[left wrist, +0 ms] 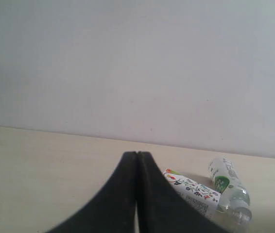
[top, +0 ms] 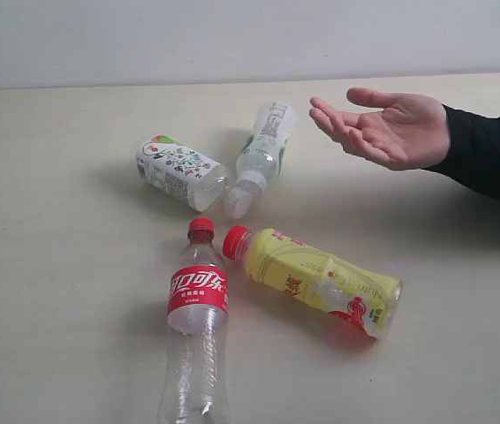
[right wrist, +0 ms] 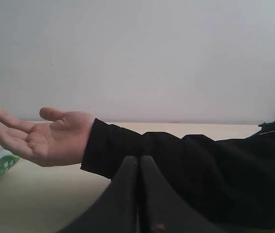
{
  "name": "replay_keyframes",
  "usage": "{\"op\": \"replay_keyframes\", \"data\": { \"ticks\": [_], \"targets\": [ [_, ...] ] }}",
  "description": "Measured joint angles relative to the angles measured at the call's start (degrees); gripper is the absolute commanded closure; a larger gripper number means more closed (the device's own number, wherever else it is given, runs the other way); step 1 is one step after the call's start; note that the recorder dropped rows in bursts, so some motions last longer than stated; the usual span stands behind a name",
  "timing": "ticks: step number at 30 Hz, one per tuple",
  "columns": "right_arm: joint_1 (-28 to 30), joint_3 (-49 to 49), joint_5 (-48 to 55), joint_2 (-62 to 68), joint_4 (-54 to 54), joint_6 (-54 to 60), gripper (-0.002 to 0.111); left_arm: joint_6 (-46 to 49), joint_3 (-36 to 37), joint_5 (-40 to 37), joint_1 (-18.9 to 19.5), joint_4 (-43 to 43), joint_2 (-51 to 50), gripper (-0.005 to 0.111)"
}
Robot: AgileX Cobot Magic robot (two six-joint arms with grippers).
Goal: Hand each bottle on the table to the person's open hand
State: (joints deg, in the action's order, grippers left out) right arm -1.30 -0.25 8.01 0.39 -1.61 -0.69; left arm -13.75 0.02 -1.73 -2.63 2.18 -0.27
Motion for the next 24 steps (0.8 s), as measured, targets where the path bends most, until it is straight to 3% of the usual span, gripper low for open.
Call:
{"op": "replay_keyframes", "data": {
  "ticks": [24],
  "targets": [
    [0.0, 0.0, -1.4, 0.0, -0.6, 0.7, 0.108, 0.0, 0.0, 0.0, 0.0, 0.0, 0.0, 0.107]
  ]
}}
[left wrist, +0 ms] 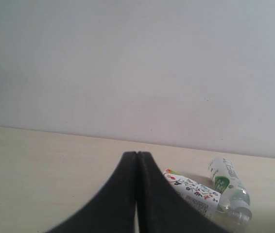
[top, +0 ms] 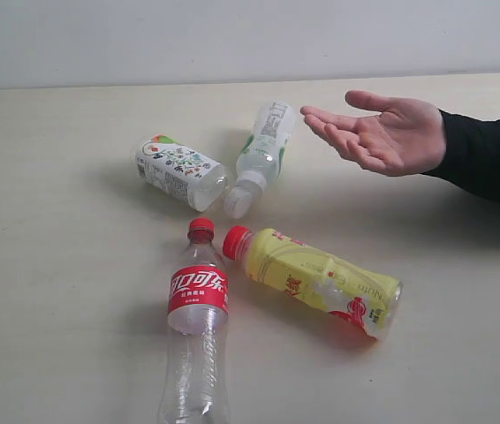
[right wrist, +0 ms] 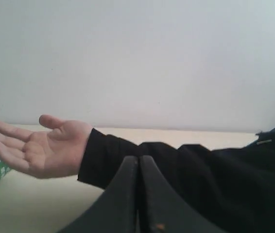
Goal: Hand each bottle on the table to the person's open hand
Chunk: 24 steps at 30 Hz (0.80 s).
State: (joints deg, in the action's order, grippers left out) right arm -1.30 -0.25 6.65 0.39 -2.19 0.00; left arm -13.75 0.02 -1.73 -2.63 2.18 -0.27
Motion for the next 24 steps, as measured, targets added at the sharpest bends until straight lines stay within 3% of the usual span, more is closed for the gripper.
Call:
{"op": "replay_keyframes", "data": {
  "ticks": [6, 16, 19, 24],
  "targets": [
    [0.0, 0.0, -3.7, 0.0, 7.1, -11.5, 0.108, 0.0, 0.0, 0.0, 0.0, 0.0, 0.0, 0.107],
    [0.0, -1.8, -22.4, 0.7, 15.4, -21.2, 0.108, 0.0, 0.0, 0.0, 0.0, 0.0, 0.0, 0.107],
    [0.0, -12.1, -18.5, 8.1, 3.5, -30.9, 0.108, 0.0, 0.0, 0.0, 0.0, 0.0, 0.0, 0.107],
    [-3.3, -24.1, -15.5, 23.1, -31.8, -58.8, 0.108, 0.0, 0.0, 0.0, 0.0, 0.0, 0.0, 0.107]
  ]
}}
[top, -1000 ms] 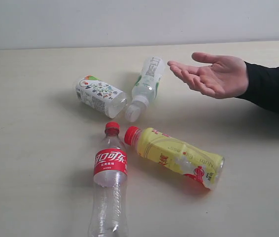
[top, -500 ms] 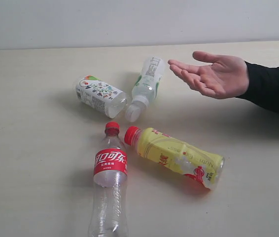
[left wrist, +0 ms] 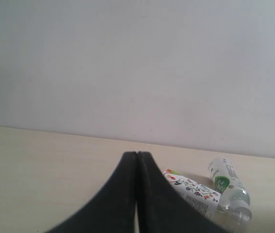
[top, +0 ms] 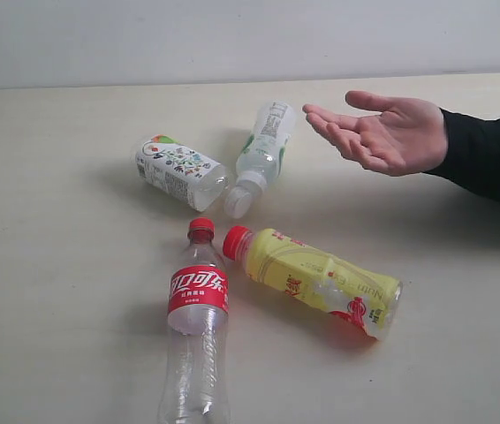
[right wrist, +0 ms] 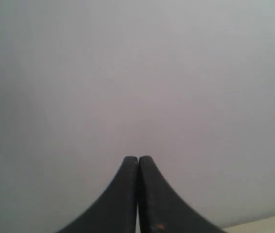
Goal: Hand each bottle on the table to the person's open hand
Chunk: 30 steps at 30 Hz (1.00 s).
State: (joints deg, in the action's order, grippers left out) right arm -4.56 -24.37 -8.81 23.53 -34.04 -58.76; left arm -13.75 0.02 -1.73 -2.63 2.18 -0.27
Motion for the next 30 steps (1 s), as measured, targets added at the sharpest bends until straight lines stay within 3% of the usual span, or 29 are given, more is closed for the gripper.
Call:
{"op": "replay_keyframes", "data": {
  "ticks": [5, 10, 14, 17, 22, 30],
  "targets": [
    [-7.9, -5.6, -19.0, 19.3, -36.8, -27.2, 0.108, 0.0, 0.0, 0.0, 0.0, 0.0, 0.0, 0.107],
    [-11.9, -11.6, -30.8, 32.3, -57.7, -42.4, 0.108, 0.0, 0.0, 0.0, 0.0, 0.0, 0.0, 0.107],
    [-14.9, -14.9, -38.9, 40.6, -64.3, -51.5, 0.108, 0.0, 0.0, 0.0, 0.0, 0.0, 0.0, 0.107],
    [-17.4, -16.3, -42.4, 45.4, -65.4, -53.0, 0.108, 0.0, 0.0, 0.0, 0.0, 0.0, 0.0, 0.107],
    [-21.9, -17.2, -38.9, 49.8, -66.0, -47.3, 0.108, 0.0, 0.0, 0.0, 0.0, 0.0, 0.0, 0.107],
    [-31.0, -17.2, -13.5, 50.4, -66.2, -28.1, 0.108, 0.0, 0.0, 0.0, 0.0, 0.0, 0.0, 0.107]
  ]
}}
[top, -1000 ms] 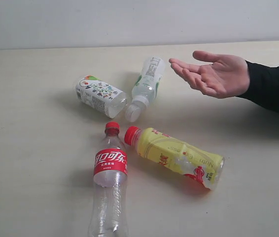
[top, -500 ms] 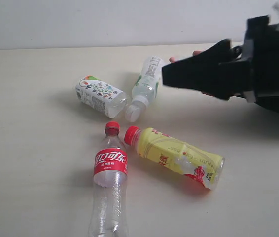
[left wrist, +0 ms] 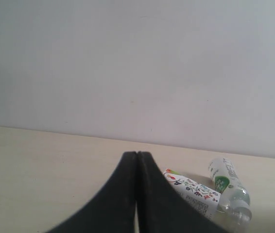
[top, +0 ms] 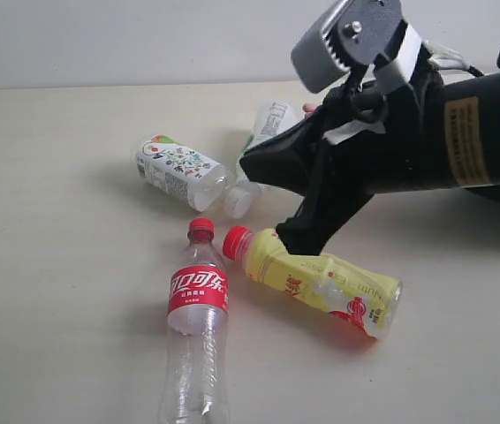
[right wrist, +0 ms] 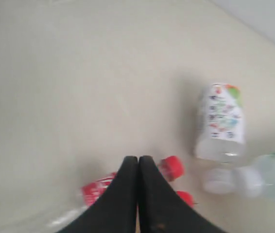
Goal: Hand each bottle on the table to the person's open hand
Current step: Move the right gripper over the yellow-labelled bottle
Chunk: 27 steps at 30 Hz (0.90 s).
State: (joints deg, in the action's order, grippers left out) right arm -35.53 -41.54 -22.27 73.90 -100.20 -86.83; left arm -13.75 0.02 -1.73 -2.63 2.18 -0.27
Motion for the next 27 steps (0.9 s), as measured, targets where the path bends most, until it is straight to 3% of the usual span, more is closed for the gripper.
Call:
{"op": "replay_keyframes", "data": {
  "ticks": [7, 11, 19, 27],
  "targets": [
    [-7.1, 0.0, 35.6, 0.9, -0.1, 11.0, 0.108, 0.0, 0.0, 0.0, 0.0, 0.0, 0.0, 0.107],
    [-9.3, -1.3, 51.3, 4.0, 9.8, 20.5, 0.108, 0.0, 0.0, 0.0, 0.0, 0.0, 0.0, 0.107],
    [-9.5, -13.1, 66.4, 10.3, 51.3, 51.3, 0.108, 0.0, 0.0, 0.0, 0.0, 0.0, 0.0, 0.107],
    [-9.6, -22.1, 72.9, 10.9, 69.3, 64.3, 0.108, 0.0, 0.0, 0.0, 0.0, 0.0, 0.0, 0.107]
  ]
}}
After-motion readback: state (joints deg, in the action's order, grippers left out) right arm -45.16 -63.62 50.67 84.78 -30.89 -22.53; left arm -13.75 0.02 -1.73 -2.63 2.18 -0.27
